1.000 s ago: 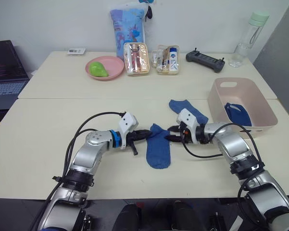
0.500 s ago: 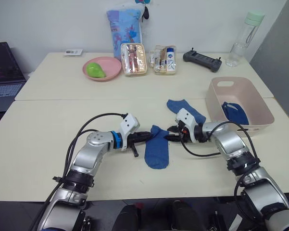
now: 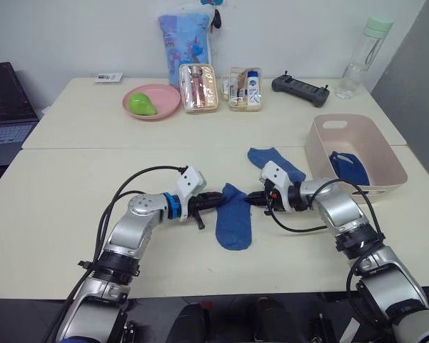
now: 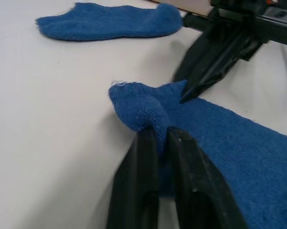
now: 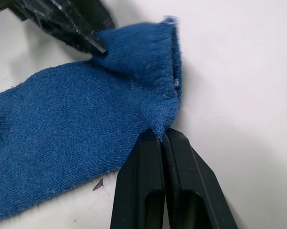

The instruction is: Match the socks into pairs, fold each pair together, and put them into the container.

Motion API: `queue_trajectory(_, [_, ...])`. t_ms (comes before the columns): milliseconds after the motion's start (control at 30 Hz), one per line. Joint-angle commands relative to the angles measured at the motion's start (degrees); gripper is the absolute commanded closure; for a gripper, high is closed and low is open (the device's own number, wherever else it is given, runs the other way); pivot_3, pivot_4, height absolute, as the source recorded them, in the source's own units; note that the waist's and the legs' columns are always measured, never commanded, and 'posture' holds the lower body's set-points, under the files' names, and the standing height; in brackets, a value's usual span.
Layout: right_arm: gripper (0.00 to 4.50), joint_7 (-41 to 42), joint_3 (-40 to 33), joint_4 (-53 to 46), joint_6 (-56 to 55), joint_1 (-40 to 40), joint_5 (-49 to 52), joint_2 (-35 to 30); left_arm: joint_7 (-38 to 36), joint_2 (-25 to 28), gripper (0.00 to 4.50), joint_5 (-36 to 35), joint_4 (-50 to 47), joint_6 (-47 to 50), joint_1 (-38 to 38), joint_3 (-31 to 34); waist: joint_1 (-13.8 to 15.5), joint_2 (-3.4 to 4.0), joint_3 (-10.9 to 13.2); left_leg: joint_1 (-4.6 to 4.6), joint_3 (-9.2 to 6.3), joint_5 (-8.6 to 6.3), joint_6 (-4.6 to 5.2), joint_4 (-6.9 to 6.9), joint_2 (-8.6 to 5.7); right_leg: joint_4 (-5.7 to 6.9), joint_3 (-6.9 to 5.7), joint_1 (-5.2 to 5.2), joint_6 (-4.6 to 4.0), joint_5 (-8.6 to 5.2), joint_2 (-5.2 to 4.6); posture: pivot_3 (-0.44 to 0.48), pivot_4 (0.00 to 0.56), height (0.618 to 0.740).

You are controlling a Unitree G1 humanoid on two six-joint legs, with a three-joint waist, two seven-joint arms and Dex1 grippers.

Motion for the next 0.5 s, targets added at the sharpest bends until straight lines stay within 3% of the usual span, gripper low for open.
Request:
queue_trajectory(33, [4.5,-1.23,-2.14,-4.65,3.57,2.42,1.46,-1.27,0.18,3.53,2.67,-3.13,-8.3,2.01,3.14,4.79,-0.05,0.0,0.0,0.0,0.01,0.0,0.0,0.0,0.0,0.0,0.01,0.0,0.0,0.0,0.0,0.0,0.15,0.74])
queue_trajectory(167, [4.5,-3.95,-4.79,-11.71,9.0,6.71,3.51,-2.13,0.42,7.26,1.42,-9.62,-25.2,9.98,14.16,7.88,-0.15,0.02,-0.01,-0.02,0.02,-0.01,-0.01,-0.1,0.02,-0.1,0.08,-0.04,0.0,0.0,-0.01,0.0,0.15,0.74])
queue_trajectory(300, [4.5,-6.54,-6.3,-16.85,13.4,9.66,5.01,-2.35,2.46,8.32,0.19,-12.86,-36.83,15.35,22.64,6.42,0.45,0.02,-0.01,0.0,-0.02,-0.01,0.0,-0.13,0.01,-0.1,0.05,0.02,0.0,0.0,-0.04,0.0,0.15,0.74])
queue_trajectory(367, [4.5,-8.76,-7.58,-19.87,16.87,11.18,6.22,-2.09,4.19,7.54,0.09,-12.02,-40.76,15.87,26.12,3.23,0.54,0.03,-0.02,0.01,-0.08,-0.01,0.0,-0.13,0.0,-0.08,0.02,0.04,0.02,0.04,-0.04,0.0,0.15,0.74])
queue_trajectory(500, [4.5,-11.76,-8.85,-24.21,21.3,13.02,8.05,-1.96,7.7,6.14,0.09,-6.07,-38.66,12.69,25.86,-2.71,0.61,0.08,-0.05,0.05,-0.04,-0.01,0.0,-0.15,-0.04,-0.08,0.05,0.07,0.02,0.03,-0.03,0.0,0.15,0.74])
